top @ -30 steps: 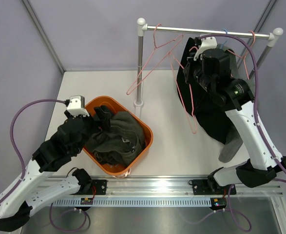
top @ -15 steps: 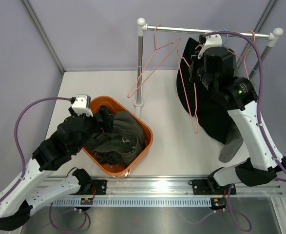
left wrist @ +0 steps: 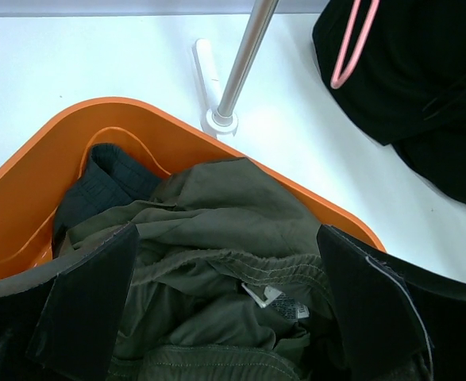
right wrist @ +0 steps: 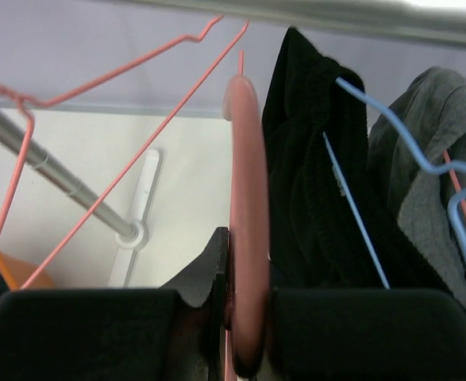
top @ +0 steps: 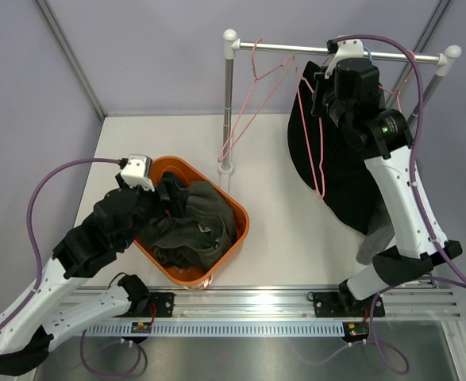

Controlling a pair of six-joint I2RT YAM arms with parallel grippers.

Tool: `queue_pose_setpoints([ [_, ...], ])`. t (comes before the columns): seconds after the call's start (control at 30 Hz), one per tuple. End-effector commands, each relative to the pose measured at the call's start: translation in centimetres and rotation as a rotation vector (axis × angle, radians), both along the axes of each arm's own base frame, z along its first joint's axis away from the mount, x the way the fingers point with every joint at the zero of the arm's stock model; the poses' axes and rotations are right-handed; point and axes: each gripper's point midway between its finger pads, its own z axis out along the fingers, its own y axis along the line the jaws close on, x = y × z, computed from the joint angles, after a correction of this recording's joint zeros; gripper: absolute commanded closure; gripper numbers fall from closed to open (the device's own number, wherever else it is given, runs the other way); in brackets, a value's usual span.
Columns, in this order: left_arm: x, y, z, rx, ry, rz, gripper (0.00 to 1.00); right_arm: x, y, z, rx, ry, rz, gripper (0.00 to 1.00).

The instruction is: Remove the shorts from the hanger

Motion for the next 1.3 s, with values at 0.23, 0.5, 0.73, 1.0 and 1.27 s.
queue_pose_setpoints([
  [0.23, -0.2, -1.0, 1.3, -0.022, -0.041, -0.065, 0.01, 4.1, -0.5, 4.3, -0.012, -0.155, 0.083, 1.0],
  [0.5, -0.2, -1.3, 1.3, -0.018, -0.044, -0.082, 0.01, 6.7, 1.4, 4.0, -0.041, -0.151, 0.141, 1.0],
  [0.73, -0.2, -1.3, 0.9, -0.015, -0.04, -0.082, 0.01, 8.3, 2.9, 3.4, -0.032, -0.144, 0.191, 1.0],
  [1.0, -0.2, -1.3, 0.5, -0.008, -0.036, -0.081, 0.01, 9.3, 4.6, 1.6, 0.0, -0.1, 0.245, 1.0],
  [1.27, 0.0, -1.5, 0.0, 0.002, -0.026, -0.081, 0.01, 9.3, 6.6, 0.2, 0.0, -0.068, 0.289, 1.0],
])
